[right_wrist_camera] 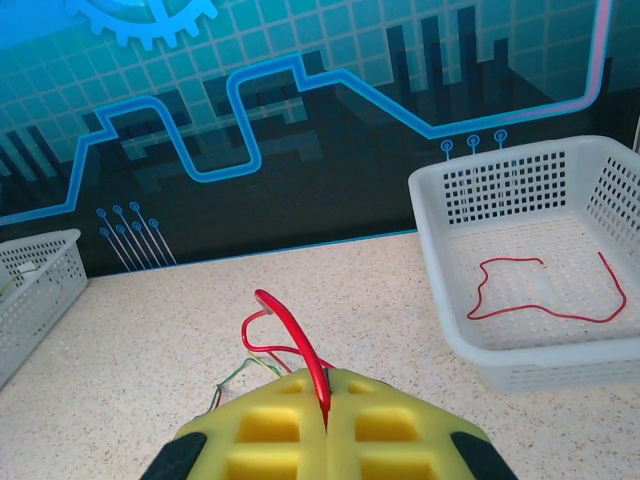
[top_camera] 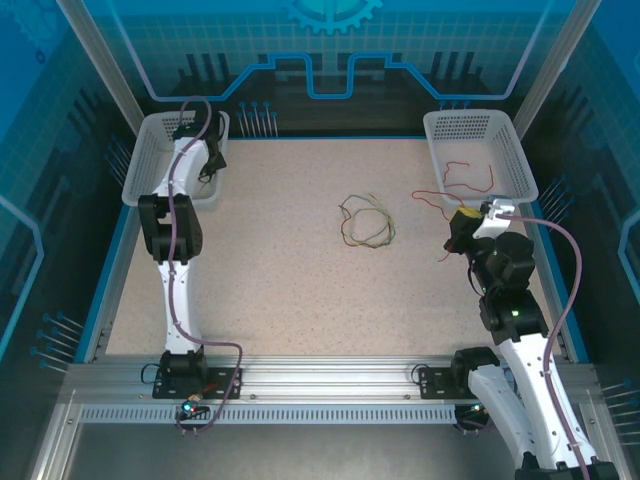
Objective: Untangle the cables
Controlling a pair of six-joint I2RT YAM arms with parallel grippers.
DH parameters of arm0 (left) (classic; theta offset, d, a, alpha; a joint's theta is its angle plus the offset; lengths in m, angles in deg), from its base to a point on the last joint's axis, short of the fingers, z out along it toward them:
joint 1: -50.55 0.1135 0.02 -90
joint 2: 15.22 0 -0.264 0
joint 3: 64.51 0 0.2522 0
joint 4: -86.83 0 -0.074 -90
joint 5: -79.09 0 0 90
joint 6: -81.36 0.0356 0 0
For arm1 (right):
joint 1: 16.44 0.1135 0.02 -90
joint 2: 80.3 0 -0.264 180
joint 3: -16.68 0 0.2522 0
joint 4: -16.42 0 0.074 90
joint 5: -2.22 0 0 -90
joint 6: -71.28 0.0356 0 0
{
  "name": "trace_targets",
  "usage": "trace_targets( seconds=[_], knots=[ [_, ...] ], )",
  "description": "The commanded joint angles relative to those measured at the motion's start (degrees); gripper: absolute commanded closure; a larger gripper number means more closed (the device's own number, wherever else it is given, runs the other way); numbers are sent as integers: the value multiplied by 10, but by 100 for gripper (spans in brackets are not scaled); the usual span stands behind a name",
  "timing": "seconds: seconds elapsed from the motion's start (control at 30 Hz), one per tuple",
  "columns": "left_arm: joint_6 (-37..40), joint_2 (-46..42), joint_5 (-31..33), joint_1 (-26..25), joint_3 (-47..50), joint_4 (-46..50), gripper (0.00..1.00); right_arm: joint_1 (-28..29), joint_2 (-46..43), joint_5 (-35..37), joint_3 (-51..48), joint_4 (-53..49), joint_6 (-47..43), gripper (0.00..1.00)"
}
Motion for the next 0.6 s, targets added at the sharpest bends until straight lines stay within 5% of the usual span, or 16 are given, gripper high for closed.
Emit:
trace_targets(
  seconds=[0.0, 0.3, 0.57],
  knots=[
    [10, 20, -1, -4, 12, -7, 97, -9, -4, -9, 2, 1, 2, 100],
    [15, 30, 11, -8, 22, -24, 93, -8, 4, -16, 2, 11, -1, 100],
    [23, -14, 12, -15, 18, -33, 66, -9, 23, -18, 16, 24, 2, 100]
  ],
)
